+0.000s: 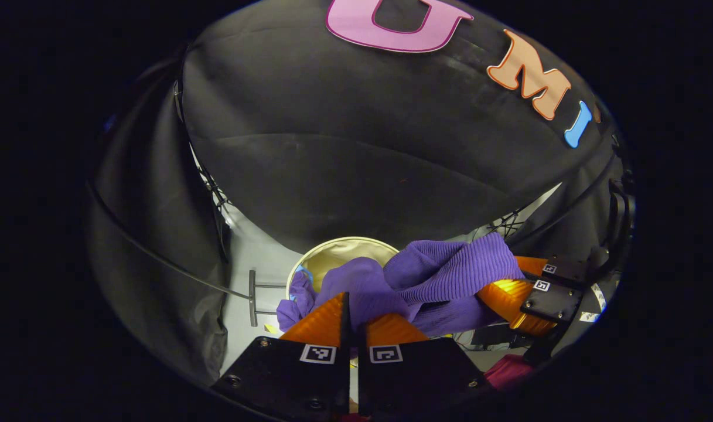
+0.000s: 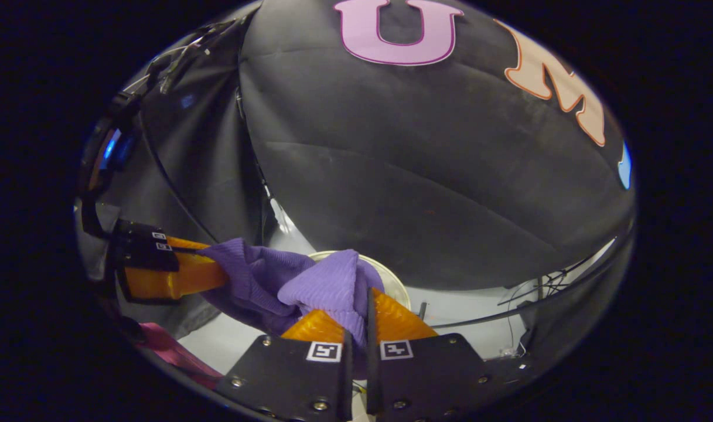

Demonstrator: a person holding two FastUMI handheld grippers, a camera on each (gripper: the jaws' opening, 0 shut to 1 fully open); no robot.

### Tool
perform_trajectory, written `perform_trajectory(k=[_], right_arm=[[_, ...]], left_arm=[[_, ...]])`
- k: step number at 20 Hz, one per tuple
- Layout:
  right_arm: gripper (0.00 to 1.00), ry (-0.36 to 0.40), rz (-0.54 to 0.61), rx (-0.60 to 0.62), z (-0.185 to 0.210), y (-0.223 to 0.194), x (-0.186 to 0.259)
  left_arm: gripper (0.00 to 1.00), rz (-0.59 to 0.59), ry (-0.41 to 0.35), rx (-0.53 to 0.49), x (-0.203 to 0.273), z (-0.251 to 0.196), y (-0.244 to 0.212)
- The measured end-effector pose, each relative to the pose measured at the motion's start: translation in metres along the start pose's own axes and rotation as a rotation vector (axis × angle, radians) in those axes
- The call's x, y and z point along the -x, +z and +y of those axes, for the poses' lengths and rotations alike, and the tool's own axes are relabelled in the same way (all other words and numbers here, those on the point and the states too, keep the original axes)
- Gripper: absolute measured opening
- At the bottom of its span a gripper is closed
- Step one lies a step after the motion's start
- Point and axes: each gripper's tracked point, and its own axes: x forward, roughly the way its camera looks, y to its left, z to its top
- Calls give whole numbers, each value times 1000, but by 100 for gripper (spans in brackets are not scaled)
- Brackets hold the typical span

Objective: Grasp the clothes on the hanger with both hands and then place them into the laundry hamper below.

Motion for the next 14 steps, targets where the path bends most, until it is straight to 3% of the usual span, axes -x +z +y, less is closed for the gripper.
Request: perform_trajectory(k=[1,3,4,5,14], right_arm=[[10,2,4,-1,2,-2,-1],[12,2,12,0,0,-4,0],[12,2,20,2,0,-5,-1],[12,1,28,3,0,-9,-3],[14,29,38,10,9,-16,-5]], left_arm=[[7,4,3,-1,0,0,-1],[7,11,-4,6,-1,-2,-4],[0,9,-5,6,1,-3,-3],[11,10,-2,6,-1,-1,-4],[14,6,-2,4,-2,-9,-1]])
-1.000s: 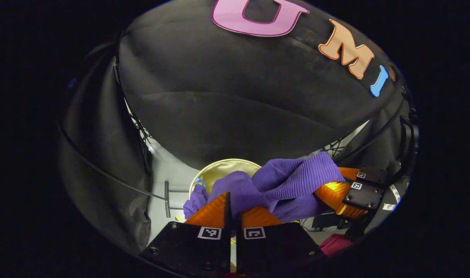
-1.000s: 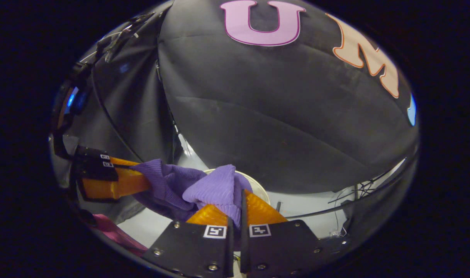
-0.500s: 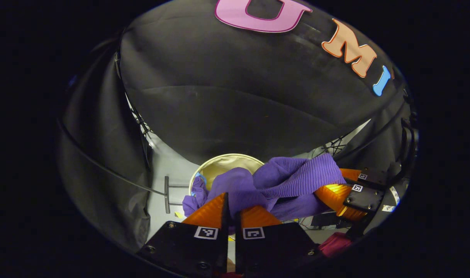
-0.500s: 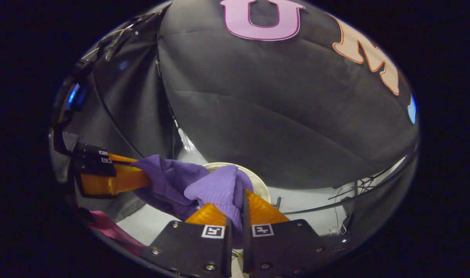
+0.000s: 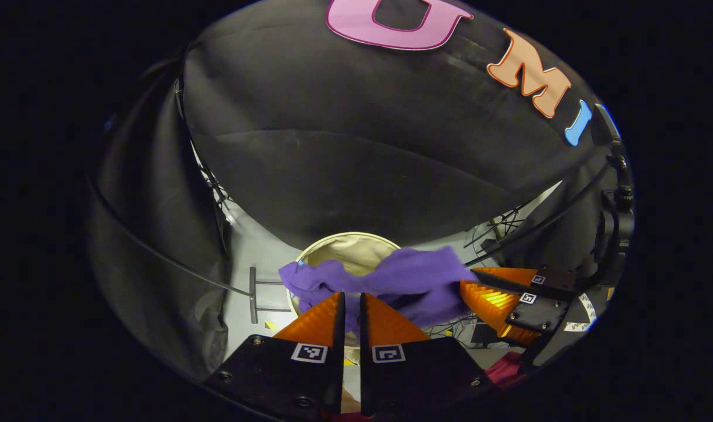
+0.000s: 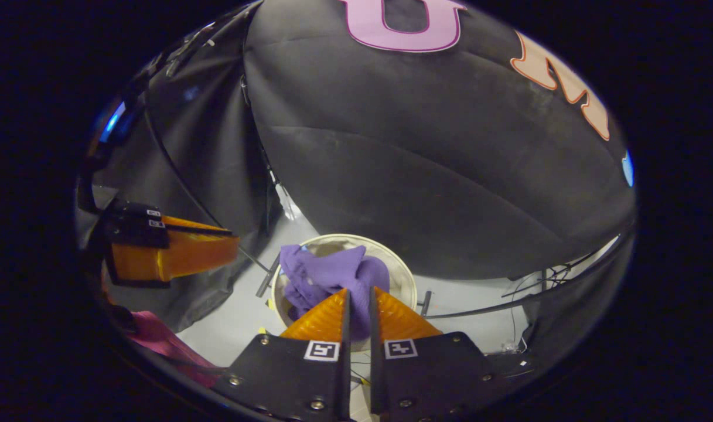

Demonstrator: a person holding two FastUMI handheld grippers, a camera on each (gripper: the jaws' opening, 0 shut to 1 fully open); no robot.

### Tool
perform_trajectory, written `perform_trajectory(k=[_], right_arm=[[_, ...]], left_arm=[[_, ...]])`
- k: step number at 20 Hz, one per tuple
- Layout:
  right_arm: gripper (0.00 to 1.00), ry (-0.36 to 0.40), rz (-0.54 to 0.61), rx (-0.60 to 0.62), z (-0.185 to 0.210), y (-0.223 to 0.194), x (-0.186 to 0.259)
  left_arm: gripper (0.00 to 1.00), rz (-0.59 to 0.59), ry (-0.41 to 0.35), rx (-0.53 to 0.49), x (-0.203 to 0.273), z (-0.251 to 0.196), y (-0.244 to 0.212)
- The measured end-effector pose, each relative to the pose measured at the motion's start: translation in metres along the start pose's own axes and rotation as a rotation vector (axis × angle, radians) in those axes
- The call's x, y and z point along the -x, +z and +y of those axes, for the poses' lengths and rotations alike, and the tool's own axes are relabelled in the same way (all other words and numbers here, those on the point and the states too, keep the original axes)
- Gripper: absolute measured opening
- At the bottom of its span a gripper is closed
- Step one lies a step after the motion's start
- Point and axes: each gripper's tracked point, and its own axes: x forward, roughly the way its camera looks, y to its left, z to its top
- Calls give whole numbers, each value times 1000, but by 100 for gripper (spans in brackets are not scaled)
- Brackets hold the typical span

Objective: Grasp the clothes on the hanger with both hands and then place them into the laundry hamper below.

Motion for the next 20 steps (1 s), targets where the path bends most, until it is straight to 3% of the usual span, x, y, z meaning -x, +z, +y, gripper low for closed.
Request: perform_trajectory(k=[6,20], right_arm=[[14,-5,-47,4,-2,25,5],[14,-13,-82,-3,-6,35,13]], left_arm=[[13,-7,-6,-6,4,10,-9],[13,-74,-24,-69,26,-9,0]])
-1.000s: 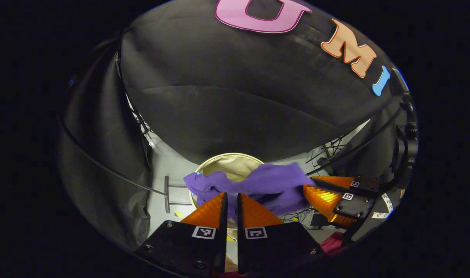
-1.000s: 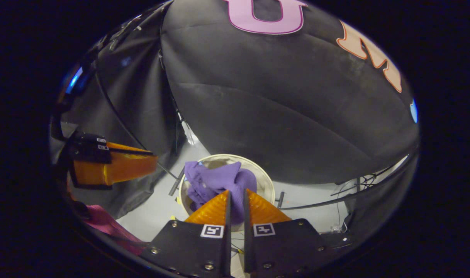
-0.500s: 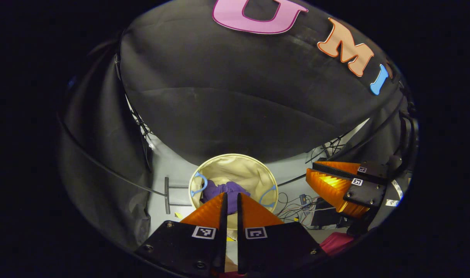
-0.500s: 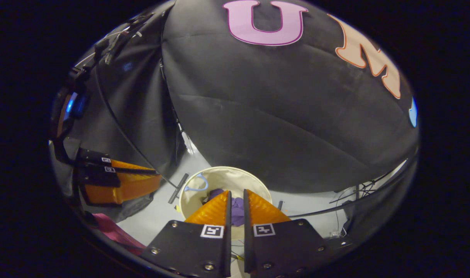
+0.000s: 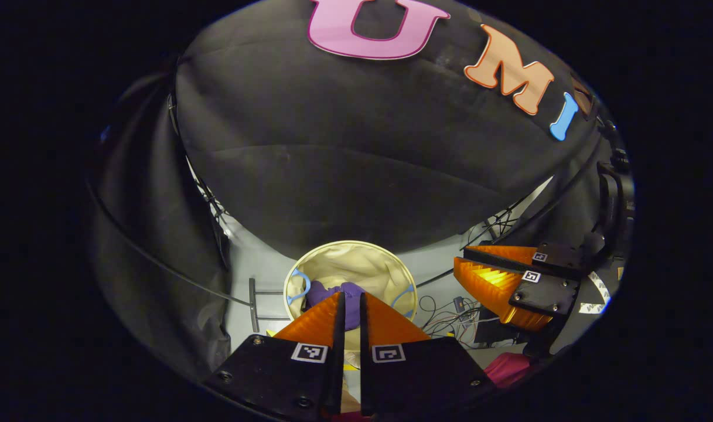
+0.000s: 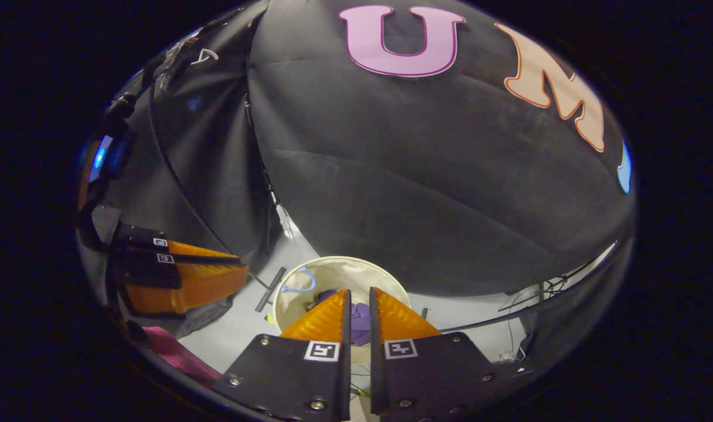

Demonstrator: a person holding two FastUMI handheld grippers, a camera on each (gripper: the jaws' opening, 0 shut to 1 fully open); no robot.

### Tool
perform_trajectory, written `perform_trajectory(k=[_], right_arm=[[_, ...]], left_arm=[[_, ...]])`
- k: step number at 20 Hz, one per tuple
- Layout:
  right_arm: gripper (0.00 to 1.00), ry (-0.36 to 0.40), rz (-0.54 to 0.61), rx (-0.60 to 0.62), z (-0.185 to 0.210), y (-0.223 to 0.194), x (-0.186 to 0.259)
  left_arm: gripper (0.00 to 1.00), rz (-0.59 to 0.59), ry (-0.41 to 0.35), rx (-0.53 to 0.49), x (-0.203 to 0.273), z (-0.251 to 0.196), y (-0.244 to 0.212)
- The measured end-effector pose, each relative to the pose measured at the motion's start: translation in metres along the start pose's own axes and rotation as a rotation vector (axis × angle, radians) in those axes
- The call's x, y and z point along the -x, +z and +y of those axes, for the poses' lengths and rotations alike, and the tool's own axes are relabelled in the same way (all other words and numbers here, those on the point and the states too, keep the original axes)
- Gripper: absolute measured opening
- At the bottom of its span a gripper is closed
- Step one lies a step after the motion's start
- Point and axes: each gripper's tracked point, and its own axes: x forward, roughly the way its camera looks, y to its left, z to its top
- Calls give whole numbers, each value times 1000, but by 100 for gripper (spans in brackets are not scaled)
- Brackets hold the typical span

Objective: Grasp the clothes on the hanger with both hands and then place them into the laundry hamper below.

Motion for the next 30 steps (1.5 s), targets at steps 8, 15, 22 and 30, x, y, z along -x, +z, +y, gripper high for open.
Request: perform_trajectory(k=[8,15,22,30], right_arm=[[14,-52,-147,-24,-2,39,44],[14,-132,-361,-70,-18,99,118],[14,-184,-559,-148,-17,135,212],[13,-272,-716,-207,-10,137,314]], left_arm=[[13,-252,-11,-27,43,-8,60],[13,-533,39,-89,119,1,134],[13,-744,37,-183,203,-7,172],[13,-869,-35,-225,295,-32,180]])
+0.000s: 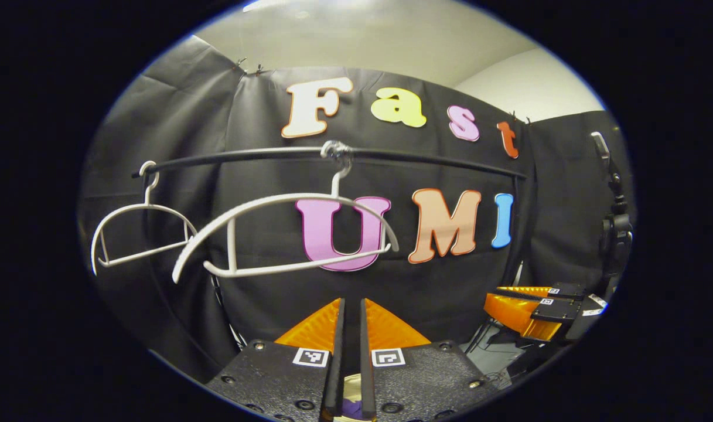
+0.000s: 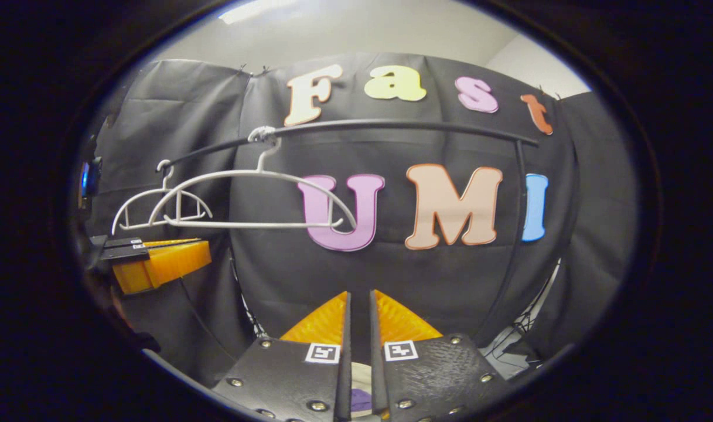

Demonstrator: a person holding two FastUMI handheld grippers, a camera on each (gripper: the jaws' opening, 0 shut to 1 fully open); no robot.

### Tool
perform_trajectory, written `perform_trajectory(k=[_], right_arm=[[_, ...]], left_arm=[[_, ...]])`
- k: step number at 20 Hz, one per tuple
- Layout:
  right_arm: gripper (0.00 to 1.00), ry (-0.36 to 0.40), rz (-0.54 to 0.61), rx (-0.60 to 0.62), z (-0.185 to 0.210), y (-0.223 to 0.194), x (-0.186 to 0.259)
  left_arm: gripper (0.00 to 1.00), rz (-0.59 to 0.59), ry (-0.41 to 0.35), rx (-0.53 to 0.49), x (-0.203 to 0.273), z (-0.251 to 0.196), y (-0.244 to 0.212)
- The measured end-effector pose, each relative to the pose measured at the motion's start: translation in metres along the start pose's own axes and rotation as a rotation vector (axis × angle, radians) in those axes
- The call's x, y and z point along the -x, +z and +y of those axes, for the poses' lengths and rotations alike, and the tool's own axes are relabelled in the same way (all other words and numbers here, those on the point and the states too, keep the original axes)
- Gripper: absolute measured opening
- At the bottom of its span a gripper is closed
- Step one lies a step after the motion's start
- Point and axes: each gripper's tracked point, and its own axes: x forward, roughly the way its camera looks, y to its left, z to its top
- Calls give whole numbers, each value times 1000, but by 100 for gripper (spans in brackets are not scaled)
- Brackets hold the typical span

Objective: Grasp the clothes on the hanger with both hands and then place them into the laundry hamper below.

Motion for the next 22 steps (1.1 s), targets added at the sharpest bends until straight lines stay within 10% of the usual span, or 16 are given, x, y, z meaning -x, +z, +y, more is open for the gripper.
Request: perform_trajectory(k=[7,9,19,22], right_arm=[[13,-56,-94,-18,-12,47,43],[17,-67,-120,-17,-16,56,49],[100,-36,-202,-11,-31,88,55],[96,-22,-223,-6,-41,95,59]], left_arm=[[5,-59,-32,28,27,-13,34],[16,-65,-35,31,29,-17,37],[92,-85,-13,38,22,-39,42],[95,-97,4,27,22,-51,46]])
